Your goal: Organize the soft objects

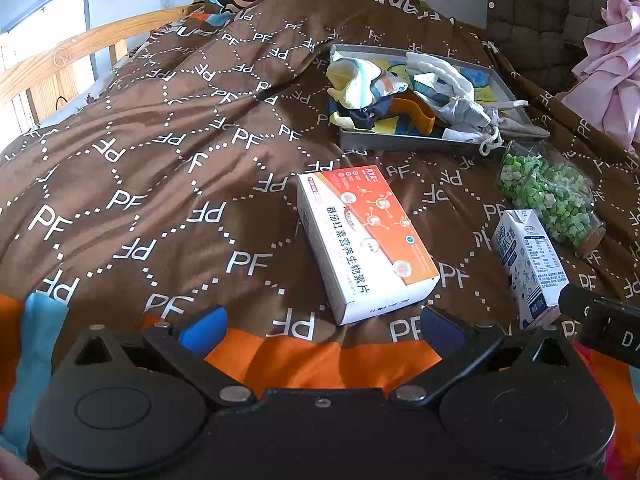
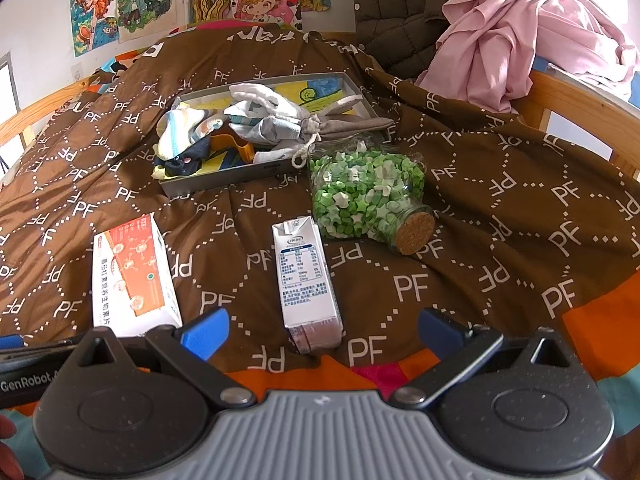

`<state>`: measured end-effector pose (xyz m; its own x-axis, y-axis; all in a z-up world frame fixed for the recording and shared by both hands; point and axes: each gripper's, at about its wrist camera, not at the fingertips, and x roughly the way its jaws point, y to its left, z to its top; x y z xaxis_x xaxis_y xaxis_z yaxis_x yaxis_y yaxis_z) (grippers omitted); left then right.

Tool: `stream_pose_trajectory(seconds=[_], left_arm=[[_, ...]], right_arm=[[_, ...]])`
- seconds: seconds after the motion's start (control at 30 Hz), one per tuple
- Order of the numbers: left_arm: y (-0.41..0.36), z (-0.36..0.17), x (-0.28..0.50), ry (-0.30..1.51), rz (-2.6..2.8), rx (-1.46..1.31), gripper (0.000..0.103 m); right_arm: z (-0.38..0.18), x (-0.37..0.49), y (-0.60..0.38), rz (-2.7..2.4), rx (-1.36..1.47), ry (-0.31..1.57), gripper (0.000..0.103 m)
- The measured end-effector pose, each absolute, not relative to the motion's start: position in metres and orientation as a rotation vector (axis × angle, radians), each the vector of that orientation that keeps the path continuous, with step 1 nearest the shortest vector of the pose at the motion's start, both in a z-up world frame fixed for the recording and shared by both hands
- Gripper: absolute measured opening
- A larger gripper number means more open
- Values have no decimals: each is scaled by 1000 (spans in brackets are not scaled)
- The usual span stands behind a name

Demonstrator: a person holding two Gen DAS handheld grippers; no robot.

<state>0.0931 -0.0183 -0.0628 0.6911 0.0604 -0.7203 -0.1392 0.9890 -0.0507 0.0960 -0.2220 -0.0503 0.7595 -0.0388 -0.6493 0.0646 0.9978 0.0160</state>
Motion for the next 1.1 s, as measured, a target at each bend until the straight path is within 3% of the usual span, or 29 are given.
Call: stream_pose_trajectory(seconds=[1.1], left_arm=[[-14, -66, 99, 908, 83, -200, 102]], right_arm=[[-53, 97, -223, -55, 41, 724, 103]])
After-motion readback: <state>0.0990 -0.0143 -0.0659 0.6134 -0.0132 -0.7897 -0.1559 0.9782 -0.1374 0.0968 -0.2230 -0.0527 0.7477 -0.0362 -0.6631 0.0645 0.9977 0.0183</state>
